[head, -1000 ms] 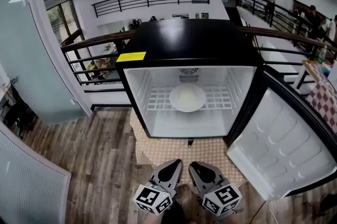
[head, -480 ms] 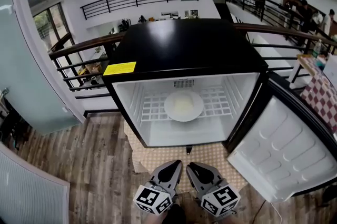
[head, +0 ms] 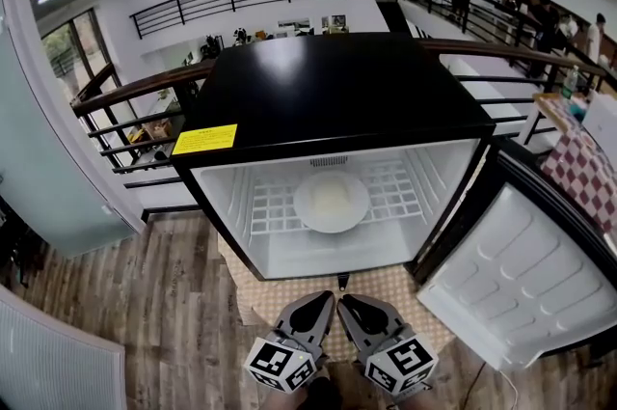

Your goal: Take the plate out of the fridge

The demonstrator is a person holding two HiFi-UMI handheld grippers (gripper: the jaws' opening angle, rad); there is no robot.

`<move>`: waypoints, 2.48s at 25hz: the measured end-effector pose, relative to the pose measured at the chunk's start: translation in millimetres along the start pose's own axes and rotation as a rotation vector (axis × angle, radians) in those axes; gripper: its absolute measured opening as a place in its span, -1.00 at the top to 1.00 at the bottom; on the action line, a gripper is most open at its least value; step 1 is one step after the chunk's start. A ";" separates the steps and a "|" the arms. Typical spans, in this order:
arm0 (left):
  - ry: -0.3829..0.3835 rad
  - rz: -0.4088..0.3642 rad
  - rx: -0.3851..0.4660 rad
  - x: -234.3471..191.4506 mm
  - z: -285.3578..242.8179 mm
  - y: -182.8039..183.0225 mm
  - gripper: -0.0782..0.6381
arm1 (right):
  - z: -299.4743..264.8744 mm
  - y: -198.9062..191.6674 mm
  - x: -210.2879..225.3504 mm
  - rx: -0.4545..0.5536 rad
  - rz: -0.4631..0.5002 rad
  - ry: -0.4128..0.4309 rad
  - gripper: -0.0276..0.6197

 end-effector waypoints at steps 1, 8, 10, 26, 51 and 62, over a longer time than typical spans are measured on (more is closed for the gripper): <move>-0.002 0.002 0.000 -1.7 0.0 -0.1 0.75 | -2.3 0.0 -0.6 -0.002 0.002 0.001 0.75; -0.002 0.001 0.000 -20.9 -3.7 2.1 0.75 | -23.3 3.9 -1.1 0.003 0.011 -0.002 0.75; -0.004 -0.005 -0.001 -23.8 -5.0 4.5 0.75 | -27.6 6.9 -1.1 0.005 0.020 0.000 0.75; -0.035 -0.017 0.018 -31.6 -4.5 12.0 0.75 | -34.8 16.4 -6.8 0.028 0.055 -0.031 0.75; -0.068 -0.031 0.016 -65.0 -25.0 19.6 0.75 | -80.4 27.0 25.4 0.023 -0.353 -0.143 0.75; -0.091 -0.026 0.015 -76.4 -33.8 21.5 0.75 | -94.6 35.7 46.6 0.057 -0.831 -0.164 0.67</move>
Point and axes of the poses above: the fingertips, and each gripper's own axes: z backward along the fingers, x to its right, y out of its top, the point moved 10 cm from there along z, backward along the fingers, and after that the axes turned 13 degrees about -y, right-handed, at the moved point
